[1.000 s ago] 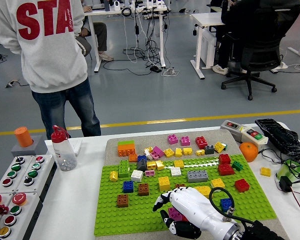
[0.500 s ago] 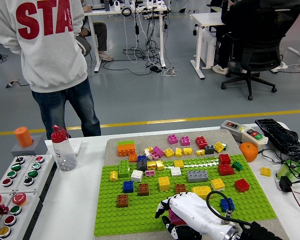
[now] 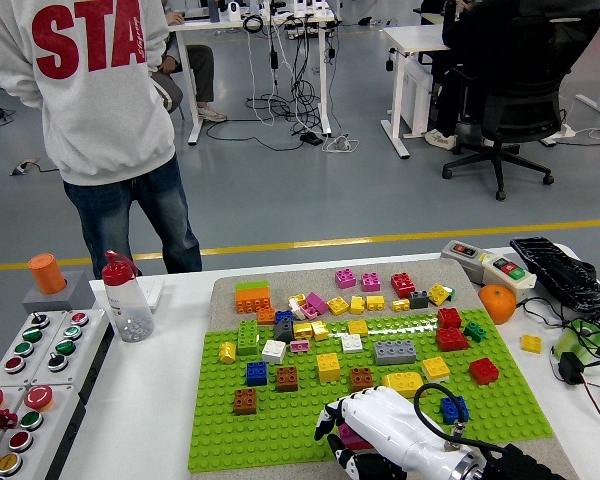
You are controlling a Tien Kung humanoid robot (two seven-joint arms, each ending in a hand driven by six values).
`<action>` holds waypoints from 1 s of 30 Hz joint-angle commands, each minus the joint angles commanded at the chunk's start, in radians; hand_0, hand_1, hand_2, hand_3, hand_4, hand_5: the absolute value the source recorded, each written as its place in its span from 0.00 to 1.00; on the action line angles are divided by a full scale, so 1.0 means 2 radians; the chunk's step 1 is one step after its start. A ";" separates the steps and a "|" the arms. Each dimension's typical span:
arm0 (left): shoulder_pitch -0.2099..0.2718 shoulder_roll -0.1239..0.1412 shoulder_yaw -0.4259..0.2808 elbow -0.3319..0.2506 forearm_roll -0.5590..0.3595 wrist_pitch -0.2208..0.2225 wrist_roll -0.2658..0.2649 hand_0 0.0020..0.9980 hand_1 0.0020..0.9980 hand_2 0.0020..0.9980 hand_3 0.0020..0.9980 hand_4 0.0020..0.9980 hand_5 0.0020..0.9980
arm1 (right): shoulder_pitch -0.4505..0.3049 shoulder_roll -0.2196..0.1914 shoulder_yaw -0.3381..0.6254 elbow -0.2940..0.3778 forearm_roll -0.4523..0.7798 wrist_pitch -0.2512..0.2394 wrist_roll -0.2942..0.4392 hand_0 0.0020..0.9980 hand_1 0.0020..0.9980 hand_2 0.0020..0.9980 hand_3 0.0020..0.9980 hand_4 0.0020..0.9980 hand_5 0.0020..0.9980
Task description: Pick up the brick,pile it on top of brick,press brick,pick up the brick,pile it on top of brick,press brick
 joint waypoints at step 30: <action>-0.001 0.000 0.001 0.000 0.000 0.000 0.000 0.65 0.68 0.70 0.57 0.30 1.00 | 0.004 0.004 -0.007 -0.017 -0.001 0.012 -0.013 0.59 0.60 0.58 0.55 0.36 0.13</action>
